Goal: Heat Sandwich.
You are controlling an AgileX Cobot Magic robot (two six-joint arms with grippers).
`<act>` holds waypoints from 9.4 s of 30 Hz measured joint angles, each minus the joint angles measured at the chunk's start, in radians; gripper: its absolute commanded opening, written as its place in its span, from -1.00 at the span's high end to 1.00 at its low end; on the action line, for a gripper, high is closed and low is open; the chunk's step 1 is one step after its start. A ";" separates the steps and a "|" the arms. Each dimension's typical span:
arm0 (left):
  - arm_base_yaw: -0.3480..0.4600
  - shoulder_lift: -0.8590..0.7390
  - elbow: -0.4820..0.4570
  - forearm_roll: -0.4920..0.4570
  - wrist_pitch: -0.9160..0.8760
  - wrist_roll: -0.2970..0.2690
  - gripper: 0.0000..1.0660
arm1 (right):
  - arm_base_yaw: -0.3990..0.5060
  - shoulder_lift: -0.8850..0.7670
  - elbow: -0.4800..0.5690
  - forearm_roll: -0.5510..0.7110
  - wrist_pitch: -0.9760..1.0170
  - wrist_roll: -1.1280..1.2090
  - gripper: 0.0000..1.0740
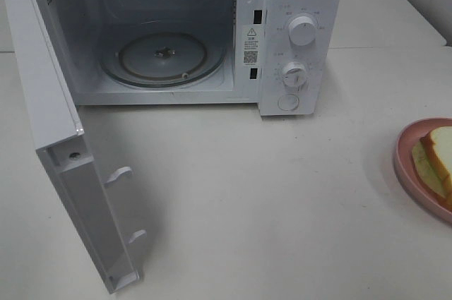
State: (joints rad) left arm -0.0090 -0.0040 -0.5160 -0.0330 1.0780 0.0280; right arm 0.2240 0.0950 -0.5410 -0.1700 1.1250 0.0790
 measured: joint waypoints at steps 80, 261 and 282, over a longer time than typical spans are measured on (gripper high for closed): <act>0.000 0.353 -0.001 -0.012 -0.282 0.000 0.28 | -0.145 -0.098 0.041 0.116 -0.116 -0.048 -0.40; -0.681 1.990 -0.681 -0.093 -1.419 0.030 1.00 | -0.145 -0.098 0.041 0.117 -0.116 -0.048 -0.40; -0.685 1.719 -0.488 -0.134 -1.030 0.024 -0.88 | -0.145 -0.098 0.041 0.117 -0.116 -0.048 -0.40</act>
State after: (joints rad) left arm -0.6940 1.7150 -1.0040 -0.1670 0.0480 0.0520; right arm 0.0790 -0.0030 -0.5000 -0.0530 1.0090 0.0310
